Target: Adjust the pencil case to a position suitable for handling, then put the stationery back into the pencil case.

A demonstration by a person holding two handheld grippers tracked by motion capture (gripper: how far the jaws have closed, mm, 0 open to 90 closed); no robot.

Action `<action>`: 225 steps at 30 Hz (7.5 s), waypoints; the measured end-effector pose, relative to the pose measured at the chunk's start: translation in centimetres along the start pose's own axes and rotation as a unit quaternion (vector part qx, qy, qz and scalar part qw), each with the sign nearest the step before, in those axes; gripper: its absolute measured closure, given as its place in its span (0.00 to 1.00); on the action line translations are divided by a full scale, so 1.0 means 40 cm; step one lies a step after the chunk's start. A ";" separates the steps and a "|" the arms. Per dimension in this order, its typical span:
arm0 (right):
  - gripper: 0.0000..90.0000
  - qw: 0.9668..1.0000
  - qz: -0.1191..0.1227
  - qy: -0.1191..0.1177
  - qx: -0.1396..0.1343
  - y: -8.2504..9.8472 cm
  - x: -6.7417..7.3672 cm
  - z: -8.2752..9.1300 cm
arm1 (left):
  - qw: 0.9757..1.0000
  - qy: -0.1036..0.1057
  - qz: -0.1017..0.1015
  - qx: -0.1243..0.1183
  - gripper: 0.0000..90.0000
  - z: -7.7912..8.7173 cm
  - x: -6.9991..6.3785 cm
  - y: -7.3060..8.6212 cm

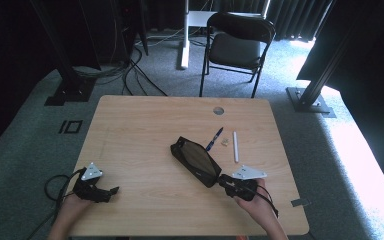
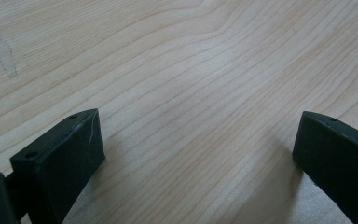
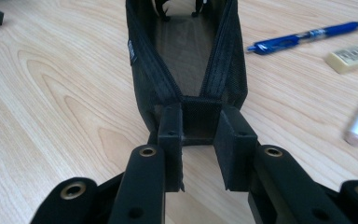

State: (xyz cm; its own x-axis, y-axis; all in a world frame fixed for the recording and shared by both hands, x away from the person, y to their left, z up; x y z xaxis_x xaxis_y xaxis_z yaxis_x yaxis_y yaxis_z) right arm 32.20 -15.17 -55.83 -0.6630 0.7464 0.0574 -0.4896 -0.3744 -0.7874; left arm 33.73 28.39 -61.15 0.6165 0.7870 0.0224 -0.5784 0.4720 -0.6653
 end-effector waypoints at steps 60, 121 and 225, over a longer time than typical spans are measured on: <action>0.55 0.980 -0.132 0.146 -0.028 -0.085 -0.377 -0.105 | 1.000 0.000 0.000 0.001 0.02 0.000 0.000 0.000; 0.87 0.968 -0.181 0.176 -0.014 -0.146 -0.401 -0.098 | 1.000 0.000 0.000 0.001 0.02 0.000 0.000 0.000; 0.78 0.999 -0.023 -0.025 0.037 -0.289 -0.041 -0.124 | 1.000 0.000 0.000 0.001 0.02 0.000 0.000 0.000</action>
State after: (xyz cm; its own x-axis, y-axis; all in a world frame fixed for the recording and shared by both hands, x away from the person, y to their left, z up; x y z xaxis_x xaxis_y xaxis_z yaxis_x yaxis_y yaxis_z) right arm 41.78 -9.34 -49.88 -0.6655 0.7361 0.1234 -0.5585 -0.3815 -0.7366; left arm 33.72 28.40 -61.15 0.6166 0.7870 0.0216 -0.5795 0.4722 -0.6642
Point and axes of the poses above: each handheld gripper's, and its own axes: z roughly backward along the jaws, y roughly out of its underside, x roughly to its left, the point moved 8 cm from there along -z, roughly forward along the jaws, and after that the axes turned 2 degrees about x, right-handed, at the moved point
